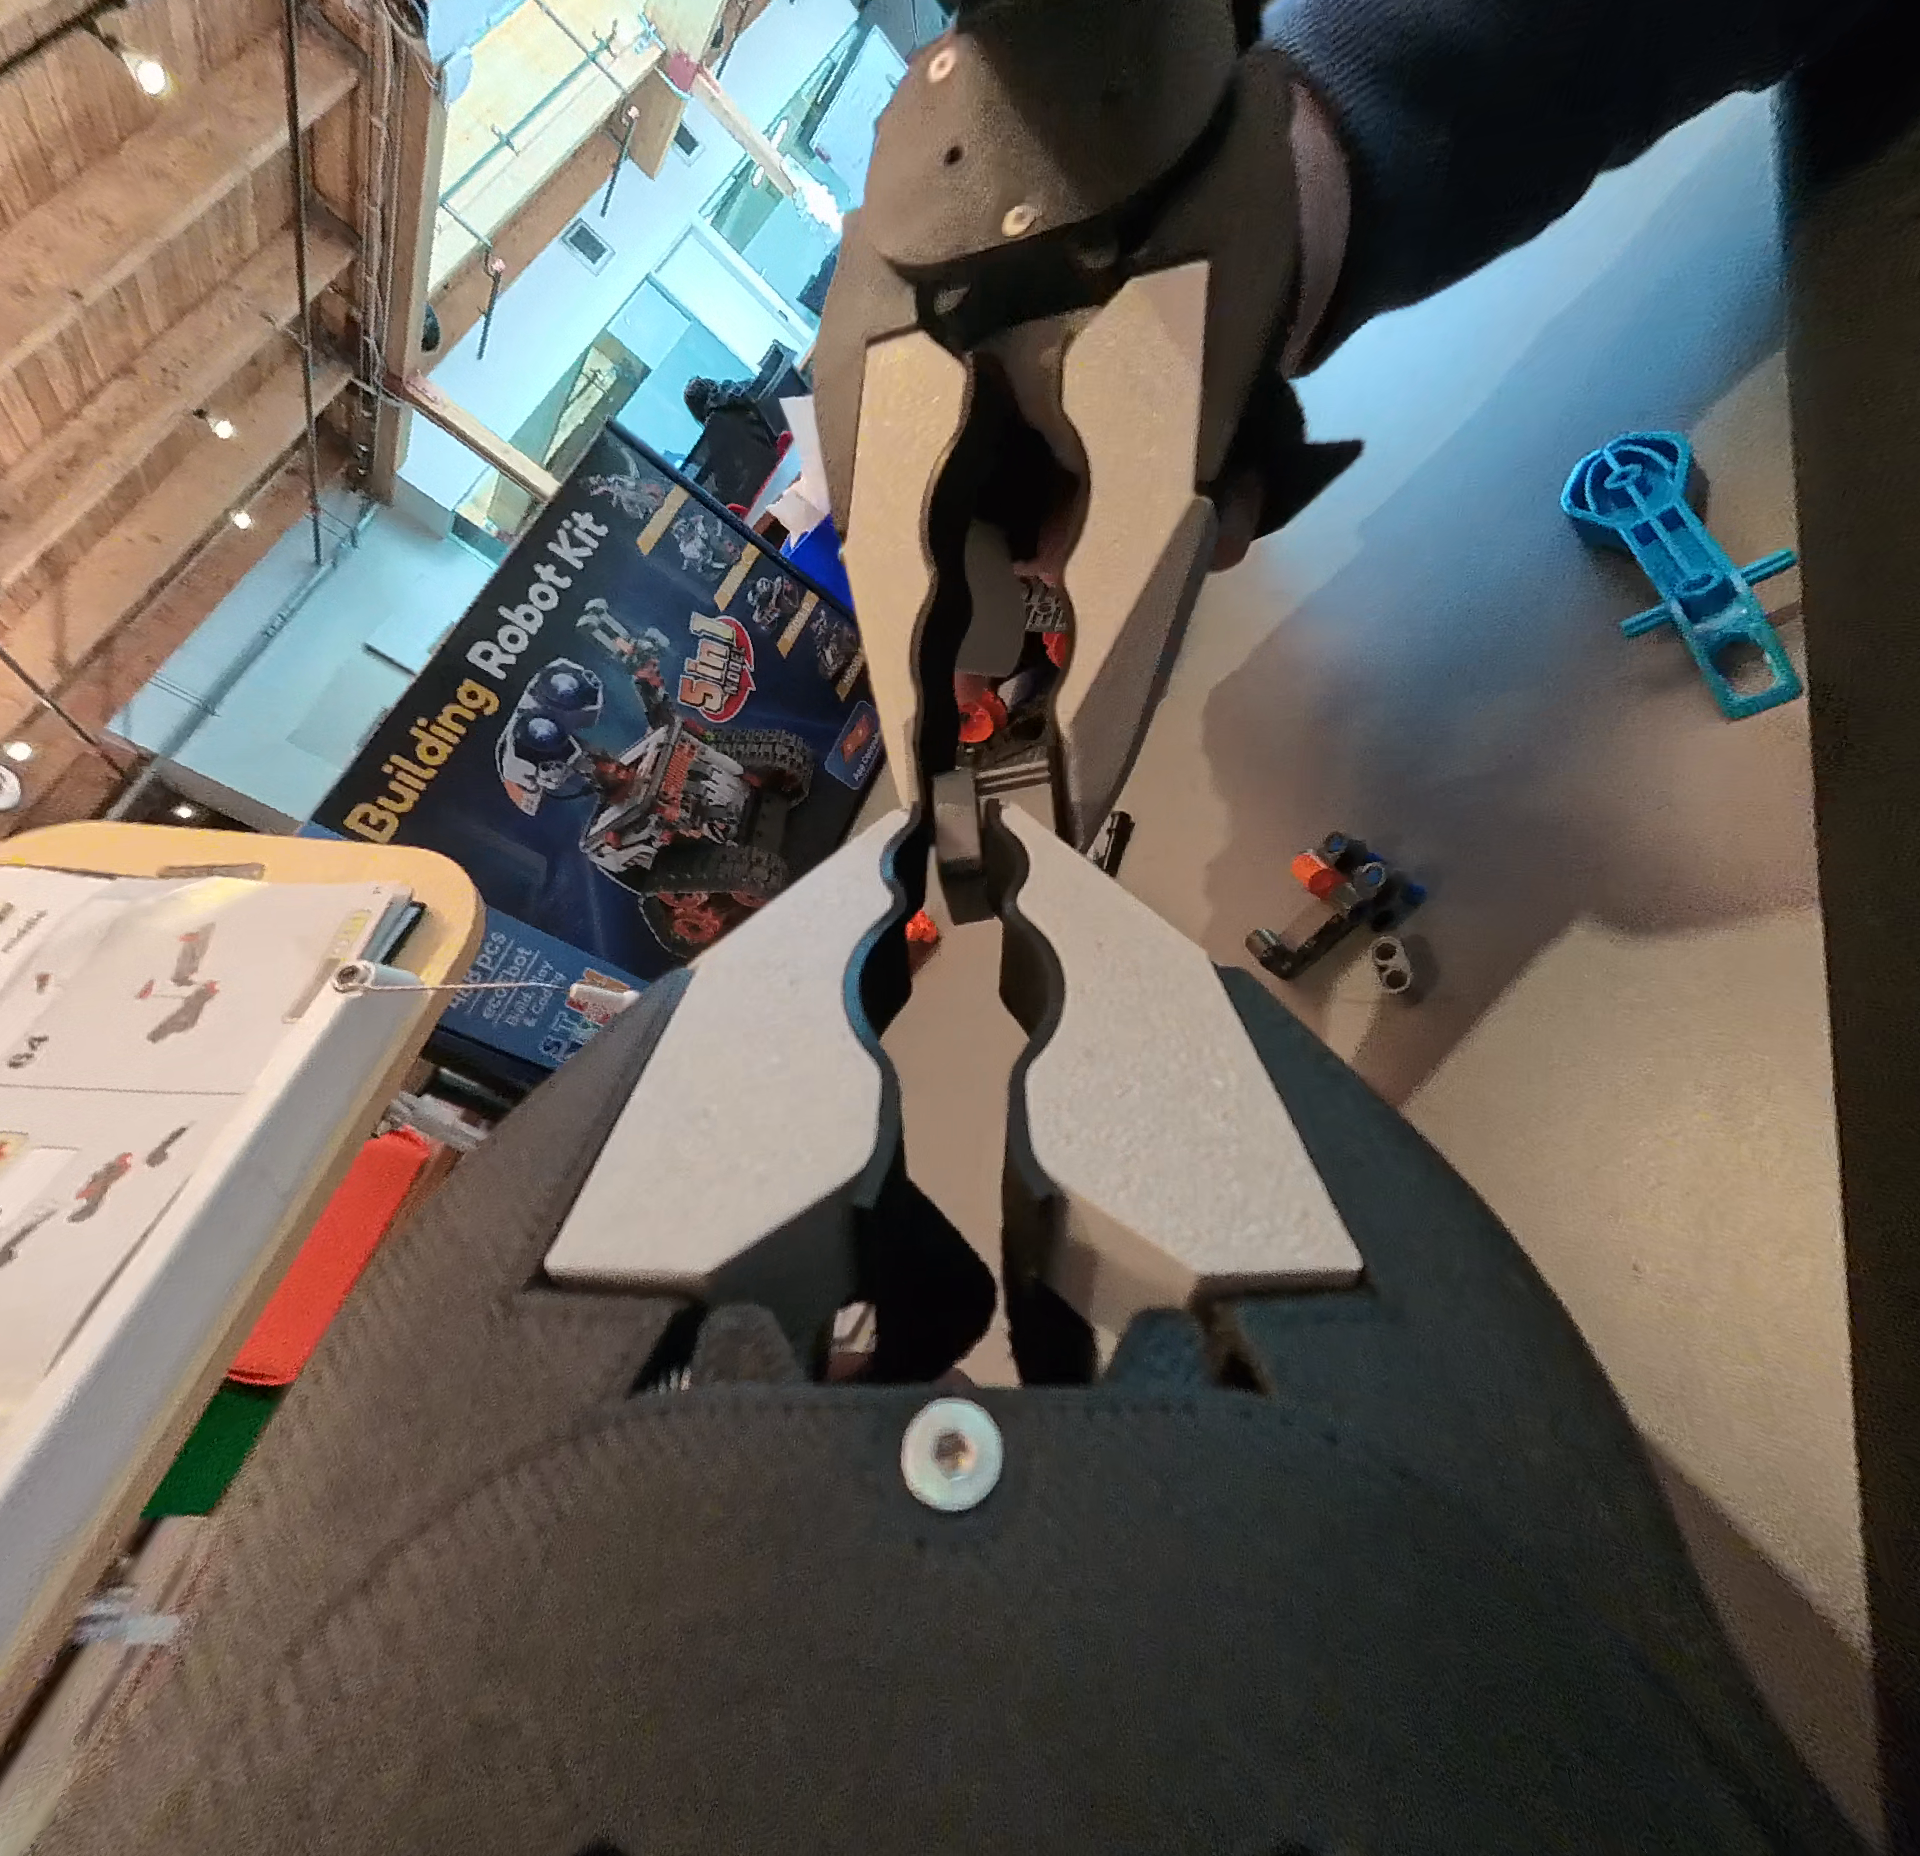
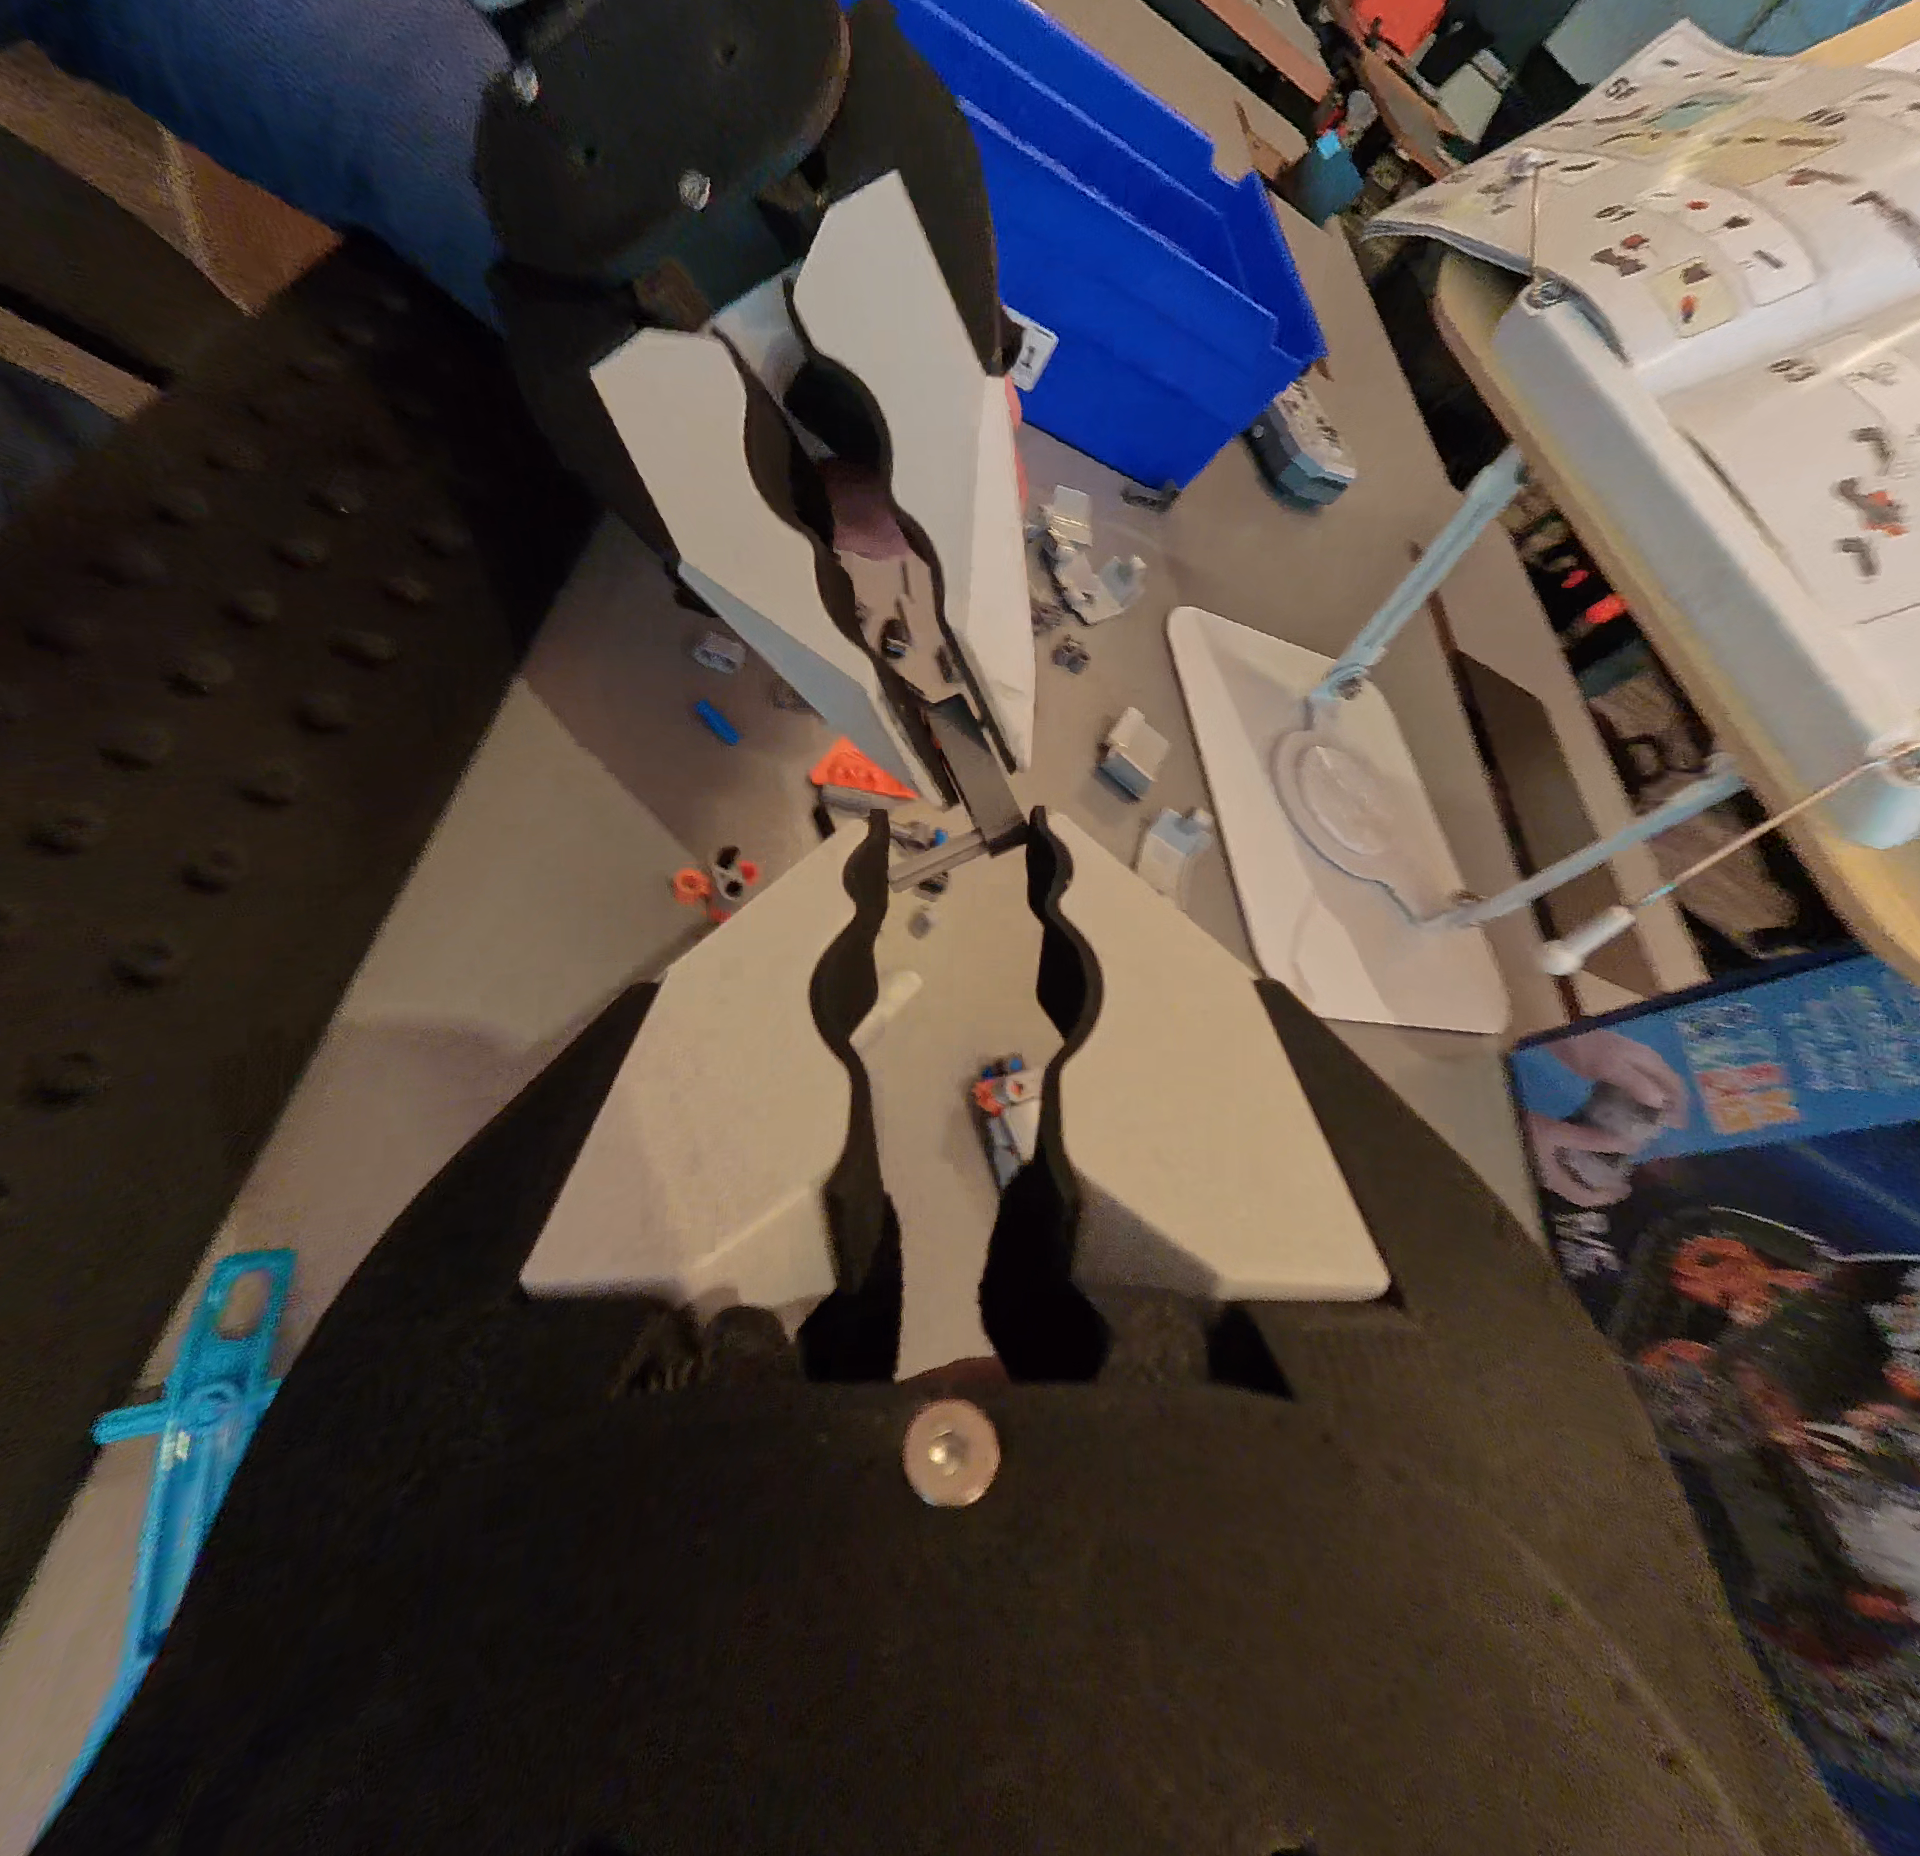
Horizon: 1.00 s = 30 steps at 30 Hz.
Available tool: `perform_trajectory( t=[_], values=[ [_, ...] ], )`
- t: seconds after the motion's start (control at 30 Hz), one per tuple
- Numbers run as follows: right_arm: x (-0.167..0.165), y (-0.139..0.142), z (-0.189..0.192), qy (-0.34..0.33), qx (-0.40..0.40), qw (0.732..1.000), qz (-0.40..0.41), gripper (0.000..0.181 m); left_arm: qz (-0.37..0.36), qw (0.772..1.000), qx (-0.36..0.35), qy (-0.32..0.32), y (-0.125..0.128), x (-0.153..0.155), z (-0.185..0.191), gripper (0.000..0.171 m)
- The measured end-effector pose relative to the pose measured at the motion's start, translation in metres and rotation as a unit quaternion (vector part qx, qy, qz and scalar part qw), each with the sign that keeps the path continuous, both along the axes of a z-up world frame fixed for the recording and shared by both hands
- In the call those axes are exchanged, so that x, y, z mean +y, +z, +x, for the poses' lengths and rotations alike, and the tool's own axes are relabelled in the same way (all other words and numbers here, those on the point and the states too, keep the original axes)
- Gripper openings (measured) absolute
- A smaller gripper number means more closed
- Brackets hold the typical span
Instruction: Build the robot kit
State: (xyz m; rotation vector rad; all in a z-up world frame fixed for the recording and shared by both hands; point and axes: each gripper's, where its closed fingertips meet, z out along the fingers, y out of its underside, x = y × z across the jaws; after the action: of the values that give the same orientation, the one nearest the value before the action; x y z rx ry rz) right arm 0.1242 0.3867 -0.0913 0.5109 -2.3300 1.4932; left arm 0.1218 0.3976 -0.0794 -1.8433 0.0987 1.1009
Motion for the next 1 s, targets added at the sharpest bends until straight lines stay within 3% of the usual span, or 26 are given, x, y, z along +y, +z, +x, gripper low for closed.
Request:
perform_trajectory(
  t=[0.17,0.7,0.77,1.0],
  values=[
    [-0.001,-0.005,-0.003,-0.02,0.073,0.997,0.025,0.025,0.014,0.997,-0.078,-0.009,-0.009,0.0,-0.003,0.007],
    [0.005,-0.01,-0.003,-0.014,0.078,0.996,0.046,0.023,0.037,0.992,-0.116,-0.023,-0.01,0.0,-0.002,0.006],
    [0.005,-0.01,-0.002,-0.01,0.077,0.996,0.043,0.006,0.049,0.991,-0.122,-0.016,-0.008,-0.003,-0.005,0.007],
    [0.005,-0.008,0.001,-0.008,0.062,0.997,0.041,0.008,0.065,0.989,-0.13,-0.025,-0.005,-0.002,-0.004,0.006]
  ],
)
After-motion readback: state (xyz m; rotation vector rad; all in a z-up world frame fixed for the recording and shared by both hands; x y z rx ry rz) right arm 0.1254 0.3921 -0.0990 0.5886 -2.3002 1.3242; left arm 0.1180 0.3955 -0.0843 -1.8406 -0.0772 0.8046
